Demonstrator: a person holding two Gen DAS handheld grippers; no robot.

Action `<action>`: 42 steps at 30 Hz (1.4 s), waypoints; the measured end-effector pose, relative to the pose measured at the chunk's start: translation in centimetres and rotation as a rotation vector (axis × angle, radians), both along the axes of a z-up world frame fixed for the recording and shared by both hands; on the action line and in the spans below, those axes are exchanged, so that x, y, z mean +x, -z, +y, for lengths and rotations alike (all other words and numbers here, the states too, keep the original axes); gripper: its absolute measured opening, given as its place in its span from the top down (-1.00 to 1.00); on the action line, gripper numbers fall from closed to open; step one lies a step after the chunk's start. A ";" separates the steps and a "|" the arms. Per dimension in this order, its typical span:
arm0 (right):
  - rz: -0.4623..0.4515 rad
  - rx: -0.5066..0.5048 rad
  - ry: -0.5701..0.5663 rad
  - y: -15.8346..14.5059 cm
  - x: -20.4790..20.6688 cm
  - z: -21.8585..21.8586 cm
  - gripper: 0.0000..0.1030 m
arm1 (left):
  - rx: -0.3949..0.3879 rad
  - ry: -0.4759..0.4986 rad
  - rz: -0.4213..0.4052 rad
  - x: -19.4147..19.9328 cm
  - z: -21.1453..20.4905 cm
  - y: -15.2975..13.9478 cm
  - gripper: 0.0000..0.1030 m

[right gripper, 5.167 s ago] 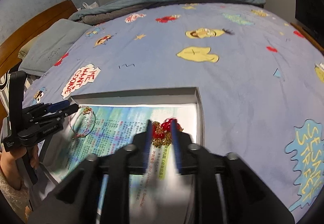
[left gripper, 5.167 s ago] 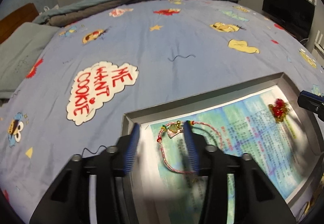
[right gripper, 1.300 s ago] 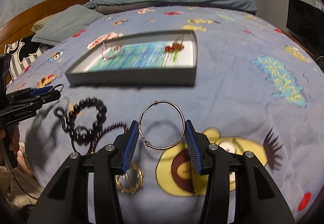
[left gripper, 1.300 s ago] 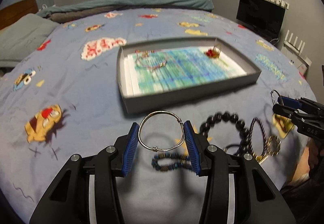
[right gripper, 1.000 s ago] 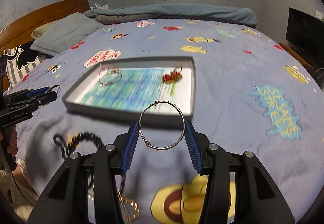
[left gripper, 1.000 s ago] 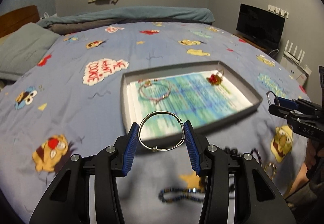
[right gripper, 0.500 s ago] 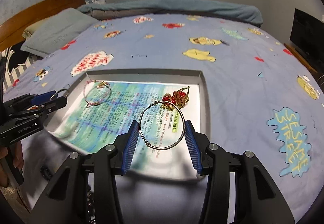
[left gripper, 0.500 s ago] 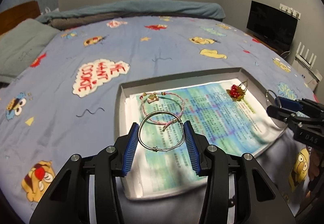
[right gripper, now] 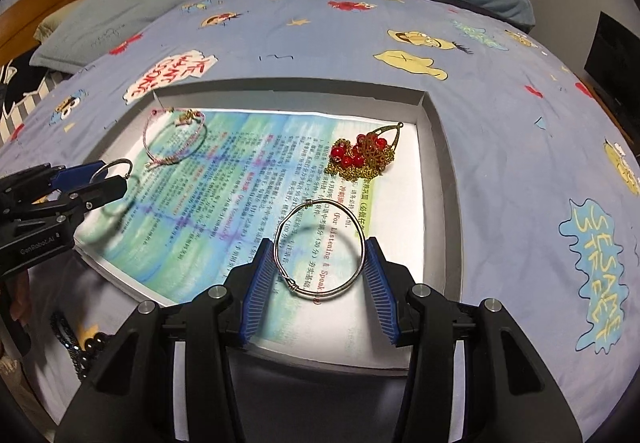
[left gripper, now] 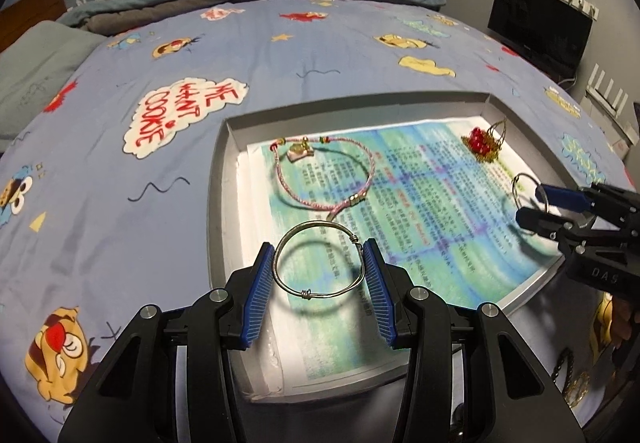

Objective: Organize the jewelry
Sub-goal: 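Carry the silver bangle and silver hoop over the gray box, then lower both silver rings into the box and open both grippers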

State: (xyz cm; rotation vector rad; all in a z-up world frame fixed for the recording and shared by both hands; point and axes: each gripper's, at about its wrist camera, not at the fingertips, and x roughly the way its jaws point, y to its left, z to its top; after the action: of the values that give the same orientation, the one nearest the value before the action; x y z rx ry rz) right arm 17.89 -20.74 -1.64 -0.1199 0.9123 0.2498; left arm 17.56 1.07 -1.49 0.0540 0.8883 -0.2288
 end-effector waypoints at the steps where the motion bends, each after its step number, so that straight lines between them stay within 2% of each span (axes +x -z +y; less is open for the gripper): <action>1: 0.000 -0.006 0.000 0.0 0.0 0.0 0.10 | 0.005 0.003 0.003 0.0 -0.1 0.1 0.09; 9: 0.005 -0.054 -0.006 0.5 0.4 0.4 0.10 | 0.038 0.013 0.007 -0.1 -0.7 0.9 0.09; 32: -0.009 -0.073 -0.015 0.6 0.4 0.4 0.07 | 0.017 0.015 0.021 0.0 -0.6 1.4 0.08; 40: -0.025 -0.037 -0.013 0.0 0.0 -0.1 -0.06 | -0.004 0.030 0.008 -0.3 -0.9 1.0 -0.09; 42: -0.027 -0.017 -0.014 -0.3 -0.2 -0.3 -0.07 | -0.017 0.028 -0.017 -0.7 -0.8 0.5 -0.26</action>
State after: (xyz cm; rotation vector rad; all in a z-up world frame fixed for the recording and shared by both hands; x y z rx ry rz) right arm 17.66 -21.03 -1.37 -0.1450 0.8867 0.2527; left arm 16.84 0.25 -1.98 0.0526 0.8693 -0.2614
